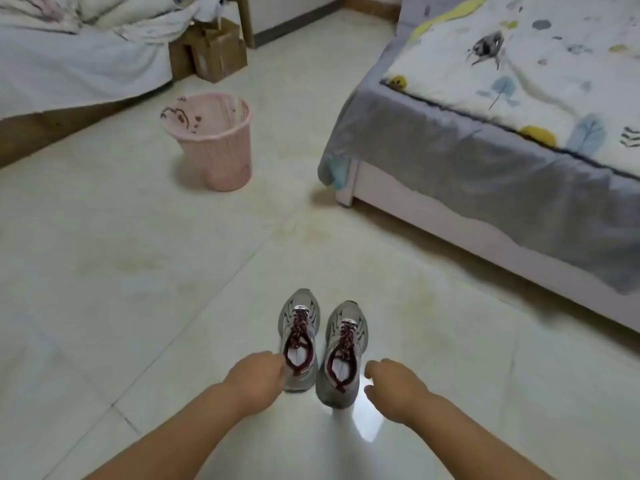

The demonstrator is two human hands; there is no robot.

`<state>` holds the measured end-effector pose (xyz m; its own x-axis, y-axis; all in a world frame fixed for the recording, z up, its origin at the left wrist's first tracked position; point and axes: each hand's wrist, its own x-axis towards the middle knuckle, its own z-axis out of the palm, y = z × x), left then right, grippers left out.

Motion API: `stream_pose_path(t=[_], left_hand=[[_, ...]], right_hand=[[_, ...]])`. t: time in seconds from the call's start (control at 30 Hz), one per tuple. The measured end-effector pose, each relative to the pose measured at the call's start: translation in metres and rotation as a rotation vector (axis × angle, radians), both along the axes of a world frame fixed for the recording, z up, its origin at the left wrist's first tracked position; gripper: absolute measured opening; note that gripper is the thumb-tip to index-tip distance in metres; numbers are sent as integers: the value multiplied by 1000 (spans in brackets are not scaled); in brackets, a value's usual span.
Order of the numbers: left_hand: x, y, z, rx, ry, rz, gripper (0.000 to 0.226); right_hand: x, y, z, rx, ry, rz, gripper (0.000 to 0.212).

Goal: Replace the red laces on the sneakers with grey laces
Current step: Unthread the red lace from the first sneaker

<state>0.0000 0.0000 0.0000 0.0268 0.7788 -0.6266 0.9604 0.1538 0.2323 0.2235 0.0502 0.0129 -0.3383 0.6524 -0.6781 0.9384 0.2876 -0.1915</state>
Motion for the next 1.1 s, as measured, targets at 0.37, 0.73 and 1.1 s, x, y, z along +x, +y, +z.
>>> stream_pose_path(t=[0.37, 0.73, 1.1], left_hand=[[26, 26, -194, 233, 123, -155, 35], [30, -7, -229, 352, 135, -60, 37], [67, 21, -205, 474, -214, 230, 22]], right_hand=[[-28, -3, -191, 168, 19, 170, 36], [-13, -26, -221, 132, 34, 191, 38], [-3, 1, -209, 441, 398, -487, 22]])
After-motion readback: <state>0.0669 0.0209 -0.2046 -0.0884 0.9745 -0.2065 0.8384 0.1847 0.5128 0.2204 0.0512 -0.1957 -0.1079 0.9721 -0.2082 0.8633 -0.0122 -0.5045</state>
